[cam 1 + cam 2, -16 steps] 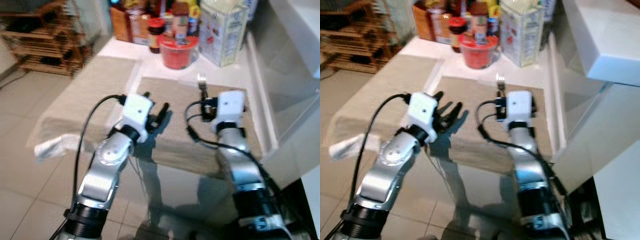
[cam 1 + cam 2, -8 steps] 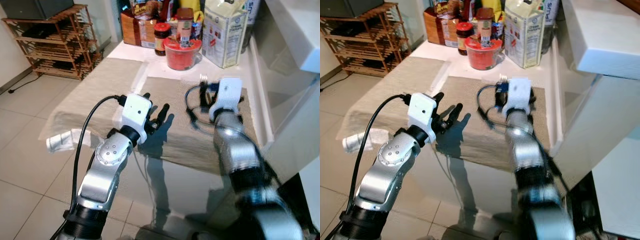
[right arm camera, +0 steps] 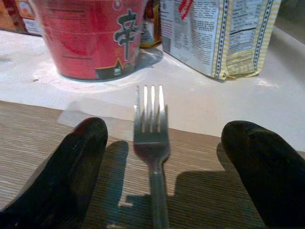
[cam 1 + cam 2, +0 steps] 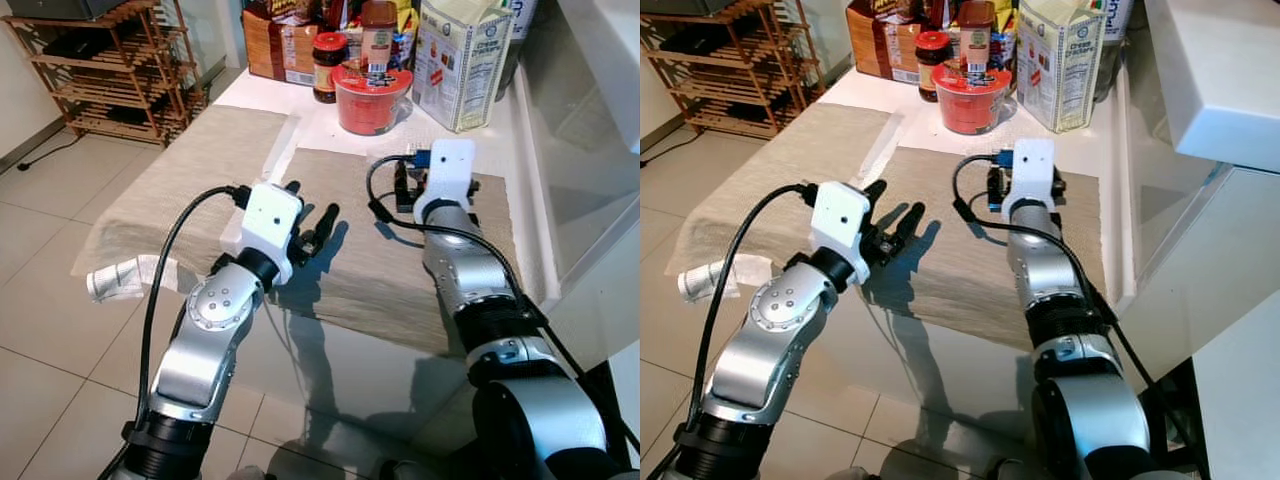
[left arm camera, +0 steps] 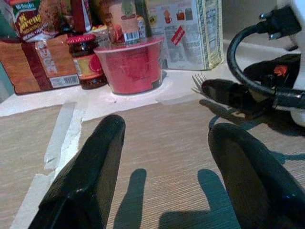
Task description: Setting the table
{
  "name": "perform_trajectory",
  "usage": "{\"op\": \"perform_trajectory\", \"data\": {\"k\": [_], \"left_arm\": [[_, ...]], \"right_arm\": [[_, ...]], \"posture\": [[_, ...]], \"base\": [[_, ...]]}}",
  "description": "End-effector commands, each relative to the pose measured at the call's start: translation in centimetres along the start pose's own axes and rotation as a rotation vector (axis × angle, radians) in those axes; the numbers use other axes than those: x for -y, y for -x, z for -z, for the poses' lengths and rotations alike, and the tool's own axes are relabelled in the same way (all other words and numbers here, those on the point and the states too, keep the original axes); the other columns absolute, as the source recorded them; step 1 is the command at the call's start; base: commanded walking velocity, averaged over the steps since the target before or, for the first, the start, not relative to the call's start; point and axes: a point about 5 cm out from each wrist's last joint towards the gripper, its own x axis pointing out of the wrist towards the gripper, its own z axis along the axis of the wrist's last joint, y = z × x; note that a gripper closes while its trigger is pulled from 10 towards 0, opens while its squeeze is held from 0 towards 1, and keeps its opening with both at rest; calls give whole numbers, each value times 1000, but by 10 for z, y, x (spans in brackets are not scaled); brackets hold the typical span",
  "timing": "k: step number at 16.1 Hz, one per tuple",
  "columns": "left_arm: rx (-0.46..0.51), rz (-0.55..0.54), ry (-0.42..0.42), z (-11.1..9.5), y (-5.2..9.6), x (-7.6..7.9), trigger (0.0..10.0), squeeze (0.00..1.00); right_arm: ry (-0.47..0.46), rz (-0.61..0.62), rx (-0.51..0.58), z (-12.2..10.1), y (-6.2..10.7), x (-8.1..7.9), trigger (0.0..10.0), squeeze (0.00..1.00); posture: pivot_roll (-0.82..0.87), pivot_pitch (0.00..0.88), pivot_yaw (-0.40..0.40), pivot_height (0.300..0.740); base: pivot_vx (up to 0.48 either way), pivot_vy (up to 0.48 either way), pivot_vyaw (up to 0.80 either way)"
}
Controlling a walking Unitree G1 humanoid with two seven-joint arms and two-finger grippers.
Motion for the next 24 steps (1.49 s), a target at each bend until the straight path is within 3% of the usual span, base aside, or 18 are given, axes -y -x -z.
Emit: {"op": "perform_trajectory", "data": {"k": [1,9,11,13,18,24], "left_arm": [[-5,3,-5,-1,3,1,10000,0],[3,-3,-13,-3,2,1,10000,0],[5,-1,-13,-4,1,2,10000,0],[7,1,-15,-4,1,2,10000,0],[11,0,-18,-6,4,2,10000,0],[12,-1,-26,-8,6,2,10000,0]], "right_arm": [[-7,-16,-3,-3,-1,-6,10000,0],[-6,-34,118,-20,9,-15,10000,0],[-26,-34,102,-19,9,-16,10000,0],[-75,-22,12,-17,7,-12,10000,0],[-65,-2,-86,-2,3,-6,10000,0],[-74,-51,-140,5,8,-16,10000,0]], "posture": [[67,79,33,740],[60,83,29,740],[59,85,30,740],[64,79,29,740],[78,72,27,740],[87,59,22,740]], "base": [[0,0,0],[0,0,0],[0,0,0],[0,0,0],[0,0,0],[0,0,0]]}}
